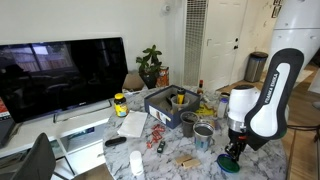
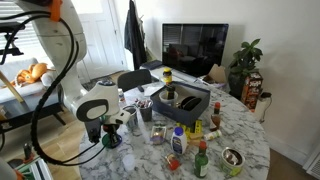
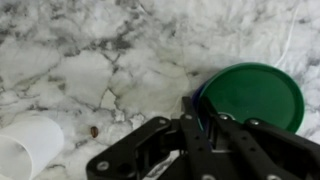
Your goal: Put the green lid on top of the blue lid then stack them up together
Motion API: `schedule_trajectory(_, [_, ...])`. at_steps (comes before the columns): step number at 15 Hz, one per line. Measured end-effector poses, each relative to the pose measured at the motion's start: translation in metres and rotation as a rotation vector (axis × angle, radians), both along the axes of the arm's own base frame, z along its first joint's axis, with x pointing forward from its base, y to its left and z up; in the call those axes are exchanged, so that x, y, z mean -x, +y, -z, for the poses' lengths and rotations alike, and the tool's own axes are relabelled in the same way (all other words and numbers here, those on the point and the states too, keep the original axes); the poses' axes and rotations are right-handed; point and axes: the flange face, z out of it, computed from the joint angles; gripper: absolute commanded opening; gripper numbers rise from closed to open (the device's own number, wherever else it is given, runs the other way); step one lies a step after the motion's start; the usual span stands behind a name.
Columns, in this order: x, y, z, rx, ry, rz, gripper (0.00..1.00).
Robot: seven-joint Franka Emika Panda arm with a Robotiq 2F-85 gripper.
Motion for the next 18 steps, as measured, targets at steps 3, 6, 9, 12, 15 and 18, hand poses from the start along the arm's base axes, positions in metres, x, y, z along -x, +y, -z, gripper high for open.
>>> schedule_trajectory(3, [-0.0001, -0.0003, 0.0, 0.0, 0.0, 0.001, 0.1])
schedule_trajectory(6, [-0.0002, -0.0005, 0.0, 0.0, -0.001, 0.001, 0.07])
schedule_trajectory(9, [-0.0003, -0.0007, -0.0001, 0.001, -0.001, 0.002, 0.35])
schedule_trajectory(12, [-0.0003, -0.0011, 0.0001, 0.001, -0.001, 0.003, 0.56])
schedule_trajectory(15, [0.0005, -0.0014, 0.0017, 0.001, 0.003, 0.003, 0.57])
schedule_trajectory(18, [0.0006, -0.0009, 0.0043, 0.001, 0.007, 0.003, 0.27])
